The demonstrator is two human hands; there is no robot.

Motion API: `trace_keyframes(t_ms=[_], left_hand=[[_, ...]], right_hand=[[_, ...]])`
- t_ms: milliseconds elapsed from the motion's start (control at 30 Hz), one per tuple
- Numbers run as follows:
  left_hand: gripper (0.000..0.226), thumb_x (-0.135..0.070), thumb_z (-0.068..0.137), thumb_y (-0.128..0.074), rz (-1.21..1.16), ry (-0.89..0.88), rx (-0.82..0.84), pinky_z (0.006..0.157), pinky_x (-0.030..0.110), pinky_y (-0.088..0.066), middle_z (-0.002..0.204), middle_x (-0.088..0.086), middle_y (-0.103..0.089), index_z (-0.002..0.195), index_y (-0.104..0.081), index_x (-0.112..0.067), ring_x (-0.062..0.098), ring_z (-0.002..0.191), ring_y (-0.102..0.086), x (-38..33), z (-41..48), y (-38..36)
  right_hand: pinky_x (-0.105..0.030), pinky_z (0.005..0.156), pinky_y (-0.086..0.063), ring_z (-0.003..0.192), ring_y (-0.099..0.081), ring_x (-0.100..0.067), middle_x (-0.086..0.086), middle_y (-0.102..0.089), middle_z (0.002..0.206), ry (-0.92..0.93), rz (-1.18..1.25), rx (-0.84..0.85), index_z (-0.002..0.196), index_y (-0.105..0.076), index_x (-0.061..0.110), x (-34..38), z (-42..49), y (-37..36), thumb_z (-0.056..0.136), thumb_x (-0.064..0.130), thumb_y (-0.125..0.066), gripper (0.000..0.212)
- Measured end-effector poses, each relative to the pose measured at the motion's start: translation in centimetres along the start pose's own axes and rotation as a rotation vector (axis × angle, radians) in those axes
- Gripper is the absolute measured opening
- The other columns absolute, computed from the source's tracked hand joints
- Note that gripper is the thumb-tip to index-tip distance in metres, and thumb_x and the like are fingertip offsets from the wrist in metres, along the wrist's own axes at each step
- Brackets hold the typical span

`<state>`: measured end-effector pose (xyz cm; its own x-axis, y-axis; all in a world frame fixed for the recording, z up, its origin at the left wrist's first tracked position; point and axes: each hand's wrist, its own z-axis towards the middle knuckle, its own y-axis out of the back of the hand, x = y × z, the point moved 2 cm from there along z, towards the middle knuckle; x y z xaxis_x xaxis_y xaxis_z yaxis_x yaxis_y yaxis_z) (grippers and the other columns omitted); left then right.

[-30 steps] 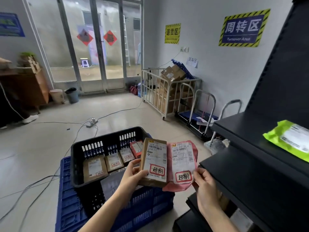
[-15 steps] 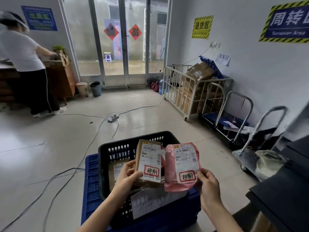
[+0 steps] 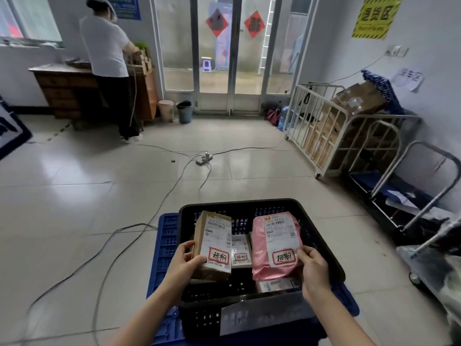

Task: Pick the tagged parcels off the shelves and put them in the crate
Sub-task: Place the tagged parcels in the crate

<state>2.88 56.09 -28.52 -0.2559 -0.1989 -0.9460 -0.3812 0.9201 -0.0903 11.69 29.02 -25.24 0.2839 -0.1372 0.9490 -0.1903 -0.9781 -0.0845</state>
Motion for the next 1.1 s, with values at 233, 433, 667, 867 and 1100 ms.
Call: trace_keyframes(t_ms=[233, 433, 667, 867, 1100], left_hand=[[0.056, -0.009, 0.085, -0.064, 0.106, 0.107, -0.089, 0.056, 0.019, -0.053, 0.109, 0.006, -0.056, 0.133, -0.037, -0.015, 0.016, 0.088, -0.064, 2.3, 6.8, -1.4], [0.058, -0.007, 0.086, -0.063, 0.142, 0.263, -0.122, 0.047, 0.015, -0.051, 0.103, 0.005, -0.055, 0.136, -0.033, -0.013, 0.014, 0.079, -0.065, 6.0, 12.2, -4.4], [0.061, -0.011, 0.088, -0.061, 0.186, 0.363, -0.159, 0.057, 0.018, -0.052, 0.119, 0.007, -0.053, 0.139, -0.028, -0.015, 0.012, 0.084, -0.064, 9.1, 17.3, -7.0], [0.062, -0.005, 0.09, -0.058, 0.19, 0.396, -0.144, 0.071, 0.02, -0.055, 0.13, 0.015, -0.053, 0.142, -0.026, -0.013, 0.019, 0.095, -0.062, 10.4, 19.5, -8.6], [0.058, -0.004, 0.093, -0.052, 0.283, 0.422, -0.099, 0.097, 0.028, -0.044, 0.137, 0.016, -0.048, 0.143, -0.025, -0.013, 0.021, 0.113, -0.053, 11.0, 20.1, -9.3]], right_hand=[[-0.035, 0.067, -0.051, 0.076, -0.061, -0.027, -0.015, -0.063, 0.085, -0.113, -0.134, 0.05, 0.079, -0.057, 0.008, -2.2, 8.7, -3.2, 0.092, -0.001, -0.048, 0.018], [-0.032, 0.059, -0.05, 0.075, -0.063, -0.028, -0.016, -0.066, 0.085, -0.197, -0.303, 0.064, 0.082, -0.058, 0.004, -5.5, 15.4, -5.3, 0.092, 0.002, -0.048, 0.014], [-0.027, 0.049, -0.047, 0.064, -0.063, -0.018, -0.009, -0.065, 0.078, -0.261, -0.375, 0.093, 0.083, -0.058, 0.007, -8.2, 20.6, -7.4, 0.093, 0.005, -0.048, 0.014], [-0.039, 0.061, -0.056, 0.076, -0.066, -0.025, -0.012, -0.065, 0.088, -0.239, -0.541, 0.135, 0.086, -0.057, 0.009, -10.5, 21.9, -7.5, 0.094, 0.01, -0.048, 0.012], [-0.038, 0.073, -0.056, 0.07, -0.062, -0.014, 0.009, -0.059, 0.076, 0.132, -1.03, 0.266, 0.094, -0.054, 0.019, -10.6, 21.8, -7.2, 0.094, 0.024, -0.052, 0.006]])
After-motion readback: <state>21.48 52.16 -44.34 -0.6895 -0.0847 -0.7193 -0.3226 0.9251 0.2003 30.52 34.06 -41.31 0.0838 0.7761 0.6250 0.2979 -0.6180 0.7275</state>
